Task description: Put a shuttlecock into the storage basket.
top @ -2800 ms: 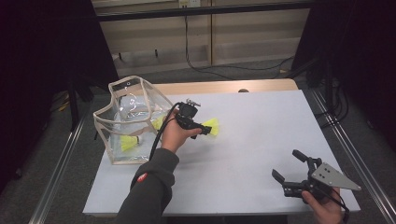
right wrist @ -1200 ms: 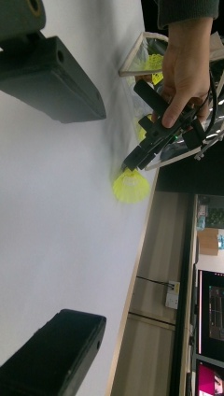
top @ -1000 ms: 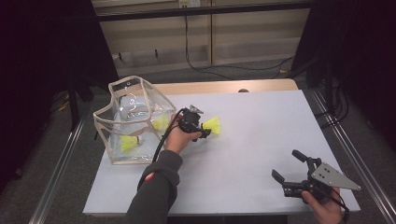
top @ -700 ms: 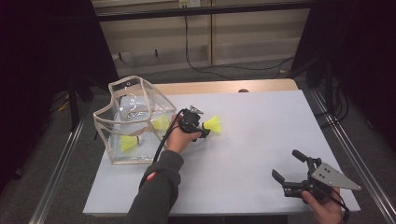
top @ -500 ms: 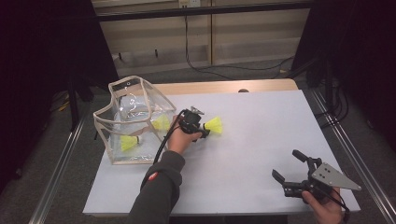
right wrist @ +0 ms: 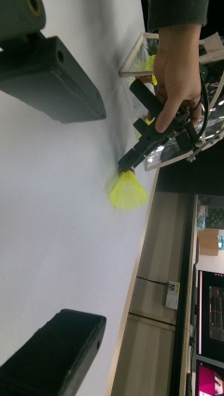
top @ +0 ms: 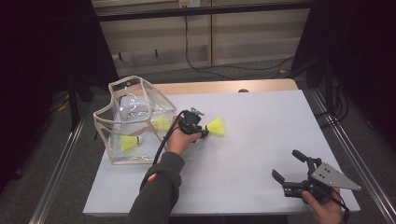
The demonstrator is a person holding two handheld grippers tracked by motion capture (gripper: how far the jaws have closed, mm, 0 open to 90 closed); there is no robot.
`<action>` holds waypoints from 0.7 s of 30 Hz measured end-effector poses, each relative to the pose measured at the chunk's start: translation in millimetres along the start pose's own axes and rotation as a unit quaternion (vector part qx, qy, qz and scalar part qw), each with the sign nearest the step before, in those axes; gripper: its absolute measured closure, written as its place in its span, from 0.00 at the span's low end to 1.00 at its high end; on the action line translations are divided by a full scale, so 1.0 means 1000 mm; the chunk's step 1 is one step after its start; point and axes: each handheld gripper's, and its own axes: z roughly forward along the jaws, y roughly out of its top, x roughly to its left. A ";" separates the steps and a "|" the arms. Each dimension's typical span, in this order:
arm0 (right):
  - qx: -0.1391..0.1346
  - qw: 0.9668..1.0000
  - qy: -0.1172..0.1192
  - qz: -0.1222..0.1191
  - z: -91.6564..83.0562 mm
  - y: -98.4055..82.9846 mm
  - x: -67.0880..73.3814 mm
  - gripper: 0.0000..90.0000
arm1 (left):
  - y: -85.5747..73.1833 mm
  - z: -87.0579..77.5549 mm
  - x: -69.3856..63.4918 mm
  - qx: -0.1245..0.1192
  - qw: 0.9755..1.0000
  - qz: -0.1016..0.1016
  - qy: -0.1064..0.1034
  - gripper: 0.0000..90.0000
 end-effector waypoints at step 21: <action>0.003 1.000 0.004 0.000 0.002 -0.001 0.000 0.03 | 0.008 0.014 0.007 -0.046 0.998 0.048 -0.018 0.55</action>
